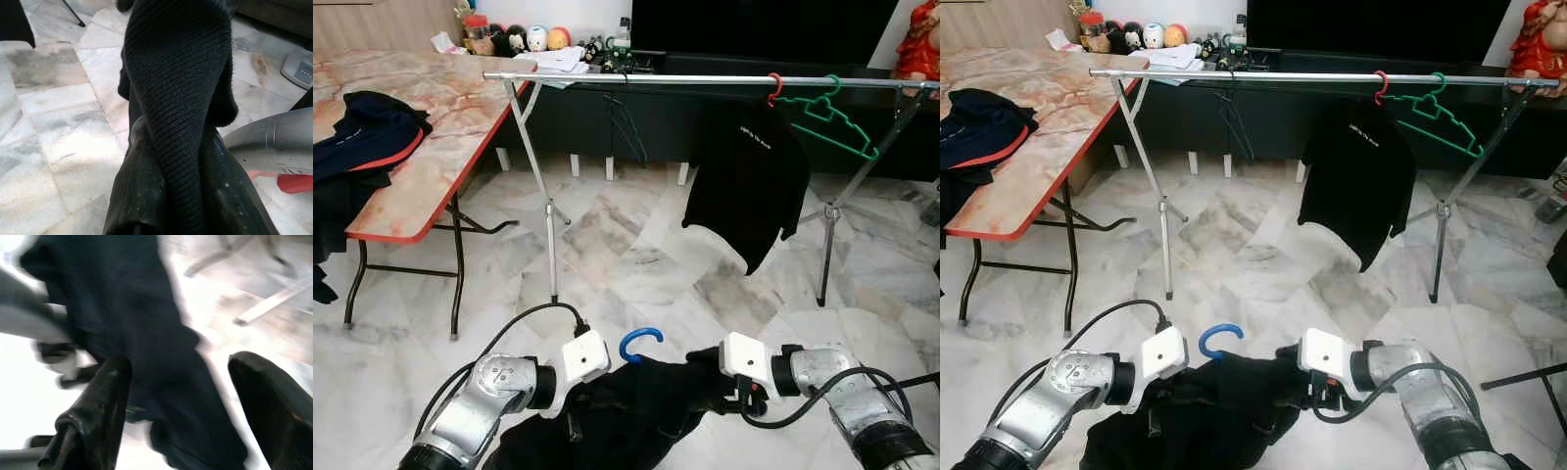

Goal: Hang hanger

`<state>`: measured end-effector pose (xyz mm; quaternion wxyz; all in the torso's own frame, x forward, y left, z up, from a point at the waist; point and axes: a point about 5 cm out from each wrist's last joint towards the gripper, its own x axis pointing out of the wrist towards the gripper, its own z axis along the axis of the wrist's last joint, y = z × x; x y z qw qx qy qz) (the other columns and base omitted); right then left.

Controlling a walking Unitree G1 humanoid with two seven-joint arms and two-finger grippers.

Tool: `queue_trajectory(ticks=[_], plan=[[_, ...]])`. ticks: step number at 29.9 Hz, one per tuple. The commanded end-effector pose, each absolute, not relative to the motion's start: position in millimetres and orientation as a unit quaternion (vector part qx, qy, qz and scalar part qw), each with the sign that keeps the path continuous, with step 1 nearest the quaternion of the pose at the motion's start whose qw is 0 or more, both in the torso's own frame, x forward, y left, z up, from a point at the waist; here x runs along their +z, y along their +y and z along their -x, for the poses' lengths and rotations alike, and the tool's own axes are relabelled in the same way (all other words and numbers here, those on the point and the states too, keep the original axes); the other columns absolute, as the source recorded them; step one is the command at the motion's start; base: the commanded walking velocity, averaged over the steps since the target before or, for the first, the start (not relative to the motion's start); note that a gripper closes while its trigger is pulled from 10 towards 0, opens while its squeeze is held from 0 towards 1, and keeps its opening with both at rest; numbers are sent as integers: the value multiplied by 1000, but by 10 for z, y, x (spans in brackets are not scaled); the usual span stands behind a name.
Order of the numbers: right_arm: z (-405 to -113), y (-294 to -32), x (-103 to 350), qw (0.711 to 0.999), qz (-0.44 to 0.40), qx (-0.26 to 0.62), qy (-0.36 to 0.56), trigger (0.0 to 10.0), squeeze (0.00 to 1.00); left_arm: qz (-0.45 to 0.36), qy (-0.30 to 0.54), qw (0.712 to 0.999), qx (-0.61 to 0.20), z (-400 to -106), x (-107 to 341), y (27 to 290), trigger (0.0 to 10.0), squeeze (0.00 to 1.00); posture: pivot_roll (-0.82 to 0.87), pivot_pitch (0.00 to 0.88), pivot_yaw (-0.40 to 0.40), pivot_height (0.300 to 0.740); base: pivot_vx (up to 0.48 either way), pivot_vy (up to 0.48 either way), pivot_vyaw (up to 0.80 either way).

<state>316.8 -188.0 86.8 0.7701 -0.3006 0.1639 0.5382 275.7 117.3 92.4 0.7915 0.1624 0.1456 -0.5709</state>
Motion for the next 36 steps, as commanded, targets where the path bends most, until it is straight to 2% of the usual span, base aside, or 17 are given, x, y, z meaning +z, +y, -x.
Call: queue_trajectory(ticks=[1,2,3,4,5,11,16,21,23,25,26,27,28,29,32,33,36], plan=[[-3254,-1923,908,794,318,493,159,10000,1000,-155,138,798,-566,-2751,955,1208,0,0,59,117,-1,740,0,0,0],[-3287,-1947,915,807,320,471,159,10000,1000,-154,139,800,-564,-2747,952,1217,0,0,58,117,-2,740,0,0,0],[-3318,-1969,928,821,317,449,155,10000,722,-152,140,801,-561,-2741,946,1227,0,0,58,117,-2,740,0,0,0],[-3345,-1985,947,836,306,431,149,10000,282,-150,141,804,-558,-2737,938,1238,0,0,59,116,-2,740,0,0,0],[-3402,-1996,1013,869,263,400,127,10000,0,-146,145,807,-554,-2723,915,1255,0,0,61,115,-2,740,0,0,0],[-3447,-1954,1097,898,198,384,86,10000,0,-142,145,812,-547,-2711,901,1278,0,0,58,109,3,740,0,0,0],[-3465,-2017,1068,933,132,327,79,10000,0,-140,140,832,-518,-2739,884,1317,0,0,59,93,8,740,0,0,0],[-3291,-1901,905,908,89,399,90,10000,0,-136,133,850,-492,-2766,864,1332,0,0,54,86,15,740,0,0,0],[-3189,-1899,710,892,119,411,142,10000,0,-149,126,877,-439,-2871,850,1369,0,0,59,78,18,740,0,0,0],[-3140,-1918,599,885,143,408,175,10000,0,-154,129,888,-413,-2917,824,1389,0,0,59,78,18,740,0,0,0],[-3120,-1972,500,884,163,383,212,10000,0,-153,130,900,-387,-2958,805,1410,667,0,62,76,17,740,0,0,0],[-3119,-2004,469,889,165,365,223,10000,0,-150,130,905,-377,-2971,795,1415,0,0,62,74,16,740,0,0,0],[-3121,-2012,469,892,161,360,222,10000,0,-148,129,906,-375,-2970,792,1414,0,0,62,72,15,740,0,0,0],[-3143,-2027,483,902,151,341,217,10000,0,-143,126,913,-360,-2987,793,1417,2118,0,63,71,15,740,0,0,0],[-3208,-2060,531,929,127,288,197,10000,0,-135,119,925,-335,-3011,792,1420,2196,0,63,70,15,740,0,0,0],[-3242,-2087,546,943,115,249,188,10000,0,-131,116,930,-322,-3024,787,1423,10000,0,62,69,14,740,0,0,0],[-3234,-2159,459,964,72,155,202,10000,0,-127,117,941,-291,-3051,762,1441,10000,0,59,74,11,740,0,0,0]])
